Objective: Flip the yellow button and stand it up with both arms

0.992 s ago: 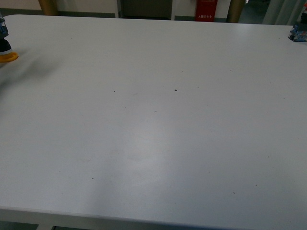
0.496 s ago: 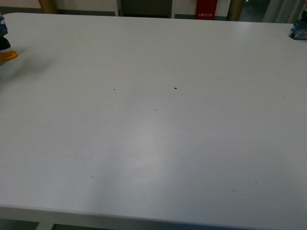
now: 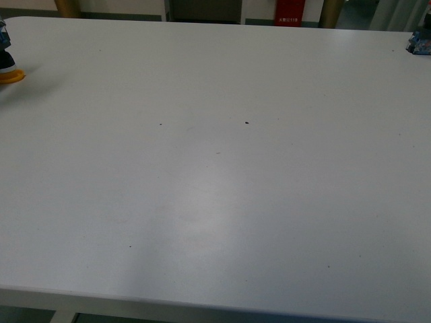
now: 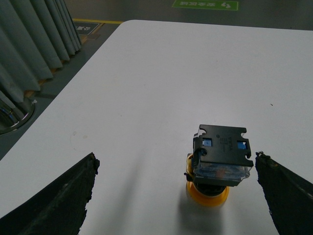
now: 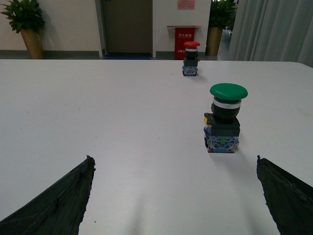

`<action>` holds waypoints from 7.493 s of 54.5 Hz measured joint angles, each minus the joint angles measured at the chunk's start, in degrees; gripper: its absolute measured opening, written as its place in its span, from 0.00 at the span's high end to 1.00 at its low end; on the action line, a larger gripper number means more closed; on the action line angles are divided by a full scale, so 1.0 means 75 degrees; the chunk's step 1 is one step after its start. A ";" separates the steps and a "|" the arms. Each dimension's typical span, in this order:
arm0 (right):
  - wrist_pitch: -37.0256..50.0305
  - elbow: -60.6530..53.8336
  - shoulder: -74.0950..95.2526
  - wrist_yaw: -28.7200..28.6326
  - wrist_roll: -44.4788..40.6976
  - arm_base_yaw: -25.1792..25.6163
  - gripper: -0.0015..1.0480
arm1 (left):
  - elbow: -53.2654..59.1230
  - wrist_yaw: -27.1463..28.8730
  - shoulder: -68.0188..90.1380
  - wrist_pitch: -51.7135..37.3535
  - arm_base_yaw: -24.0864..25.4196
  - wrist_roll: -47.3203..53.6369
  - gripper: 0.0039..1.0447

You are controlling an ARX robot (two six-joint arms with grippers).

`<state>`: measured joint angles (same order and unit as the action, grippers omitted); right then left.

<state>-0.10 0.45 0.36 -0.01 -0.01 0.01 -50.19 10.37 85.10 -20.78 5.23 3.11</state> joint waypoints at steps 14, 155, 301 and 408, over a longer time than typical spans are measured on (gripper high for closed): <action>0.0000 0.0000 0.0000 -0.0003 0.0003 0.0000 0.07 | -0.0289 -0.0093 0.0501 -0.0213 -0.0096 -0.0023 0.06; 0.0000 0.0000 0.0000 -0.0003 0.0000 0.0000 0.07 | -0.1341 -0.2442 0.3416 -0.5321 -0.3416 -0.8489 0.67; -0.0286 0.0664 0.1139 0.0309 0.1606 0.0140 0.07 | -0.1830 -0.2804 0.4310 -0.7262 -0.4252 -1.1144 0.67; 0.0580 0.7265 1.0389 0.1926 1.1007 -0.2841 0.07 | -0.1833 -0.2801 0.4310 -0.7262 -0.4258 -1.1115 0.67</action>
<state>4.25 54.94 78.28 14.44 82.54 -21.30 -63.94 -10.63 117.43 -75.24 -26.70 -80.25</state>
